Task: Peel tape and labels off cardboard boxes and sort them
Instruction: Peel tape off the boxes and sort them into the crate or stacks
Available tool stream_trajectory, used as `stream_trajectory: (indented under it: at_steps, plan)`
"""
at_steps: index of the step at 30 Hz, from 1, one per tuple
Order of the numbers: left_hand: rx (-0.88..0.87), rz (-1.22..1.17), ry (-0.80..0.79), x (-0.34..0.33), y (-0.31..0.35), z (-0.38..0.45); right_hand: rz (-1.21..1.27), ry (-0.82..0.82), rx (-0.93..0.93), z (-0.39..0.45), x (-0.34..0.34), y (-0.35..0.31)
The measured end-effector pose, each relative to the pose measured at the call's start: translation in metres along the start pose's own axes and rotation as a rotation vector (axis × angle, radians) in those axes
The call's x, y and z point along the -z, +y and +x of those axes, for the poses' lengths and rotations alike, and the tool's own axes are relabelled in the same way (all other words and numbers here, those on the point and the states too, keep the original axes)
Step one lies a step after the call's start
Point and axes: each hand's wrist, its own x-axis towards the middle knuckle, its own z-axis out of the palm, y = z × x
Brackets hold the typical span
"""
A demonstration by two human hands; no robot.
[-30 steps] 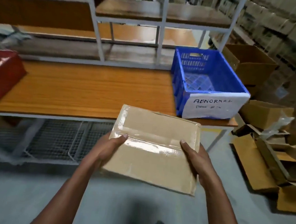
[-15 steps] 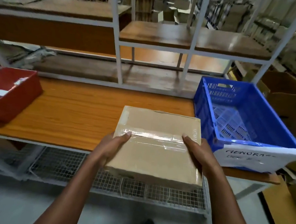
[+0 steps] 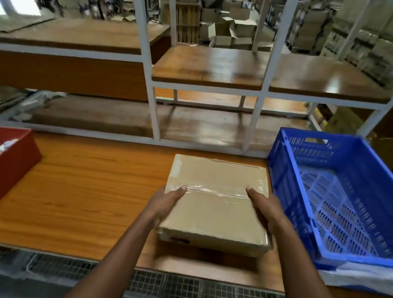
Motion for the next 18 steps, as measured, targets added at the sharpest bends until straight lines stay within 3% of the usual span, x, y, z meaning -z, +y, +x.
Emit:
stream_trajectory:
  at_steps: [8, 16, 18]
  plan:
    - [-0.001, 0.088, 0.037, -0.003, 0.025, 0.079, -0.065, 0.046, -0.027, 0.068, -0.019, -0.032]
    - [-0.061, 0.127, 0.107, -0.014, 0.045, 0.134, -0.159, 0.152, 0.138, 0.109, -0.030, -0.062]
    - [-0.065, 0.151, 0.141, -0.017, 0.050, 0.146, -0.300, 0.213, 0.148, 0.117, -0.033, -0.071]
